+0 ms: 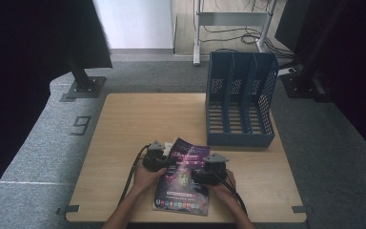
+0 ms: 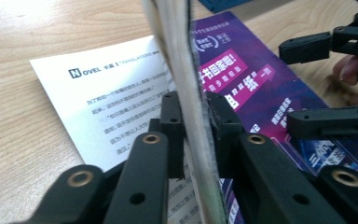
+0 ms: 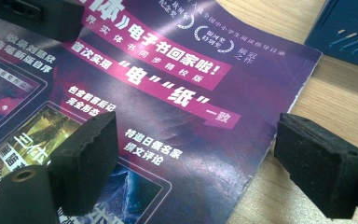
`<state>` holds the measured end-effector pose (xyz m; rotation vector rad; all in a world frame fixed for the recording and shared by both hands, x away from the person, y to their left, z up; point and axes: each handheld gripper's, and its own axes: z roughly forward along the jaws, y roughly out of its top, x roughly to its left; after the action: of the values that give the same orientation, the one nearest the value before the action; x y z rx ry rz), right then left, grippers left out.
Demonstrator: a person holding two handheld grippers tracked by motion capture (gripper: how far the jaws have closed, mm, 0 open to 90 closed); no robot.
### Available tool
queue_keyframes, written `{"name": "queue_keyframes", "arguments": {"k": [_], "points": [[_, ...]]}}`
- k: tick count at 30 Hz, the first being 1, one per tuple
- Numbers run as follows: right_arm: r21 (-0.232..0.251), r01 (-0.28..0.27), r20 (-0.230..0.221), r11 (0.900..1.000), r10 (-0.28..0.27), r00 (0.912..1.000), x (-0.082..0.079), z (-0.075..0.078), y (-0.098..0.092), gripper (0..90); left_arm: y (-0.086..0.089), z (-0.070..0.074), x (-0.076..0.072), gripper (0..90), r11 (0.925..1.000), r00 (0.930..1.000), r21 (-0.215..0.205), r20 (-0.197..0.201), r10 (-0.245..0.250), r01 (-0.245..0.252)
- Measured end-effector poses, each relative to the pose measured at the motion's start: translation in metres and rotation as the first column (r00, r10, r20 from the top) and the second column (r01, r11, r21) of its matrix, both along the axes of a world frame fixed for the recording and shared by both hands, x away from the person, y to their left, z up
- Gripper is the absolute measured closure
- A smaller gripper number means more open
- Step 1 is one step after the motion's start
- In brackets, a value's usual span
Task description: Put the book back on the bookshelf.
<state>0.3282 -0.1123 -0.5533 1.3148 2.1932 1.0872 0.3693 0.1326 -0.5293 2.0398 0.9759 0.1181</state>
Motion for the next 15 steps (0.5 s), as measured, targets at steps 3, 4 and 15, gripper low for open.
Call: {"name": "queue_keyframes", "arguments": {"k": [3, 4, 15], "points": [[-0.004, 0.0, 0.002, 1.0, 0.0, 1.0, 0.0, 0.0, 0.0, 14.1, 0.0, 0.003, -0.002, 85.0, 0.9999, 0.9999, -0.012, 0.009, -0.01, 0.01], [-0.004, -0.001, 0.004, 1.0, 0.001, 1.0, -0.001, 0.0, 0.0, 14.1, 0.0, 0.005, -0.004, 85.5, 0.9996, 0.9996, -0.017, 0.022, -0.02, 0.02], [0.012, -0.027, -0.019, 1.0, 0.028, 0.9994, 0.0, 0.001, -0.004, 15.5, -0.001, 0.014, -0.015, 86.7, 0.9976, 0.9945, -0.045, 0.092, -0.048, 0.053]]}}
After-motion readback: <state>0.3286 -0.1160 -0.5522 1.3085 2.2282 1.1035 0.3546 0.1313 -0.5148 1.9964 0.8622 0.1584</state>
